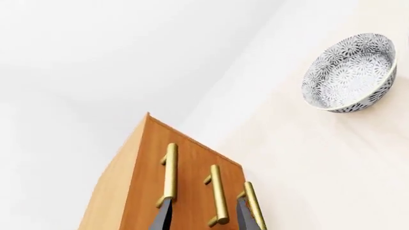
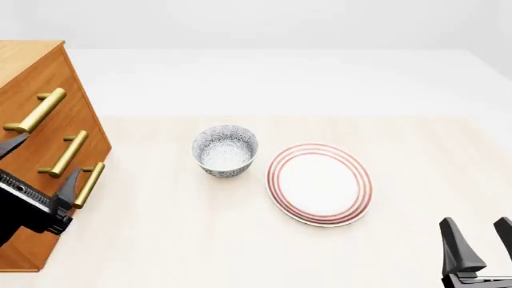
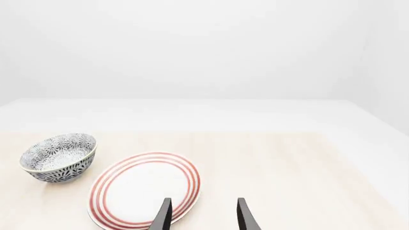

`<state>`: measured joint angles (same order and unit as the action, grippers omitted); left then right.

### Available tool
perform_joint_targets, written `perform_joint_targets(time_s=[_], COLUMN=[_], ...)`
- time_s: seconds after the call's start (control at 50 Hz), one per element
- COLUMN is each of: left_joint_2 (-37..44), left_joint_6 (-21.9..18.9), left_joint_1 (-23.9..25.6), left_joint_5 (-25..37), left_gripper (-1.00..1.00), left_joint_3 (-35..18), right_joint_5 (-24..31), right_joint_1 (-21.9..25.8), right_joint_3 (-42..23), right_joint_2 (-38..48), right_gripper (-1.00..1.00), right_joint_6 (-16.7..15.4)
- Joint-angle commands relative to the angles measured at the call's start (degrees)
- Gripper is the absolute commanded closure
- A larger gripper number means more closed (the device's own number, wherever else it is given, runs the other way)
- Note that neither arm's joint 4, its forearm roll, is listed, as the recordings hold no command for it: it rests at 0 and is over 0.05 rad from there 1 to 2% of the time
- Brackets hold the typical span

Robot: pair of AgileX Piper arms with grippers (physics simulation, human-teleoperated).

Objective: Open the top drawer of the cabinet.

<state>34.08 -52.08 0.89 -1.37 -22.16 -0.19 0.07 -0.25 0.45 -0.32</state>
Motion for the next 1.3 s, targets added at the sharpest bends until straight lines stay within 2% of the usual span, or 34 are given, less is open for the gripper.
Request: perform_joint_targets(time_s=[0.02, 0.04, 0.12, 0.16, 0.46, 0.72, 0.82, 0.86, 0.9, 1.06, 1.3], left_joint_2=[3.9, 4.2, 4.8, 6.3, 9.0, 12.2, 15.5, 17.4, 18.7, 21.3, 25.0], left_joint_6=[-9.1, -11.8, -13.8, -18.1, -25.4, -27.8, -29.4, -31.5, -30.3, -31.9, -31.9], left_joint_1=[-1.5, -2.4, -2.9, -4.6, -5.8, -7.2, -7.6, -8.5, -7.3, -7.9, -8.6], left_joint_5=[-1.0, -1.9, -2.2, -4.8, -9.6, -15.2, -19.9, -24.1, -24.8, -31.3, -34.9], left_gripper=[-1.0, -1.0, -1.0, -1.0, -1.0, -1.0, -1.0, -1.0, -1.0, -1.0, -1.0], left_joint_3=[-1.2, -0.7, -1.2, 0.7, 1.0, 0.8, 1.8, 3.4, 2.5, 3.5, 1.9], right_joint_5=[0.0, 0.0, 0.0, 0.0, 0.0, 0.0, 0.0, 0.0, 0.0, 0.0, 0.0], right_joint_1=[0.0, 0.0, 0.0, 0.0, 0.0, 0.0, 0.0, 0.0, 0.0, 0.0, 0.0], right_joint_3=[0.0, 0.0, 0.0, 0.0, 0.0, 0.0, 0.0, 0.0, 0.0, 0.0, 0.0], right_joint_2=[0.0, 0.0, 0.0, 0.0, 0.0, 0.0, 0.0, 0.0, 0.0, 0.0, 0.0], right_gripper=[-1.0, -1.0, -1.0, -1.0, -1.0, -1.0, -1.0, -1.0, -1.0, -1.0, -1.0], right_joint_6=[0.0, 0.0, 0.0, 0.0, 0.0, 0.0, 0.0, 0.0, 0.0, 0.0, 0.0])
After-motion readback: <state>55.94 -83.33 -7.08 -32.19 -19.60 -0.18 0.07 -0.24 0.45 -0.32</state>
